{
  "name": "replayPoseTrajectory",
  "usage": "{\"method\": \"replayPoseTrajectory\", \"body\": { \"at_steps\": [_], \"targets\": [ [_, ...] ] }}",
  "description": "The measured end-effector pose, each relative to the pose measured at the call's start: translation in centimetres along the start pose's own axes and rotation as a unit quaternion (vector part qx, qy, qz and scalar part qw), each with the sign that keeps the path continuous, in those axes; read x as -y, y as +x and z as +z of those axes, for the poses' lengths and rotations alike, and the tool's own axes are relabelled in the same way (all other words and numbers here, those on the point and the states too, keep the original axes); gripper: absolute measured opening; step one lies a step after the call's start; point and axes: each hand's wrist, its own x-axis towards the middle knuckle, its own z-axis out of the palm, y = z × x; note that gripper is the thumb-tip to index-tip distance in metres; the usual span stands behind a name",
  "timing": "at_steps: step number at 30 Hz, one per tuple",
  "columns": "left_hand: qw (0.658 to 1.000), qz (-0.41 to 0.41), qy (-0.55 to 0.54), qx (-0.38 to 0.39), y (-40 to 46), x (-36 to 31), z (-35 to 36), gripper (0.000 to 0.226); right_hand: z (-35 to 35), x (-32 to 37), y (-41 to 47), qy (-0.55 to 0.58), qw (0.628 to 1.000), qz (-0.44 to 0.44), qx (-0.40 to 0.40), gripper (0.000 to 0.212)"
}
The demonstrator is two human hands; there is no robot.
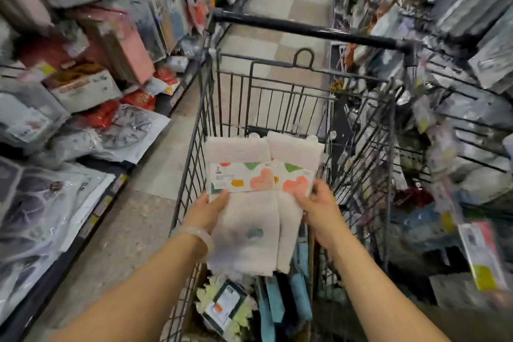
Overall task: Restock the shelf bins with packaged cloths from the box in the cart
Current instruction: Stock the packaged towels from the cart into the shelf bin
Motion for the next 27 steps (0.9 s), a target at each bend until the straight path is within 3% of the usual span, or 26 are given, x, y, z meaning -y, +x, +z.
{"method": "replayPoseTrajectory", "body": {
  "at_steps": [4, 8, 12, 14, 16, 20, 27],
  "targets": [
    [0.997, 0.075, -0.005, 0.006, -6.1, -1.9, -1.8, 0.017, -0.5, 2.7, -6.1, 0.019, 0.996, -0.087, -0.015, 0.025],
    [0.991, 0.126, -0.023, 0.025, -12.6, -1.3, -5.2, 0.036, -0.9, 4.3, -14.1, 0.048, 0.985, -0.165, -0.031, 0.023],
    [0.979, 0.125, -0.112, 0.112, -22.1, 0.6, -7.8, 0.05, -1.4, 3.9, -23.5, 0.062, 0.973, -0.22, -0.042, 0.017],
    [0.969, 0.15, -0.131, 0.145, -27.2, 1.6, -8.6, 0.034, -1.9, 3.5, -28.1, 0.07, 0.968, -0.238, -0.047, 0.015],
    [0.959, 0.174, -0.127, 0.185, -31.1, 2.7, -9.6, 0.032, -2.4, 3.2, -32.4, 0.065, 0.963, -0.254, -0.056, 0.012],
    [0.943, 0.206, -0.112, 0.235, -38.4, 3.5, -10.5, 0.038, -3.9, 3.3, -40.6, 0.062, 0.951, -0.296, -0.072, 0.026],
    [0.911, 0.244, -0.086, 0.32, -48.6, 2.8, -8.2, 0.036, -8.1, 6.3, -52.3, -0.038, 0.925, -0.36, -0.114, 0.011]
  ]
}}
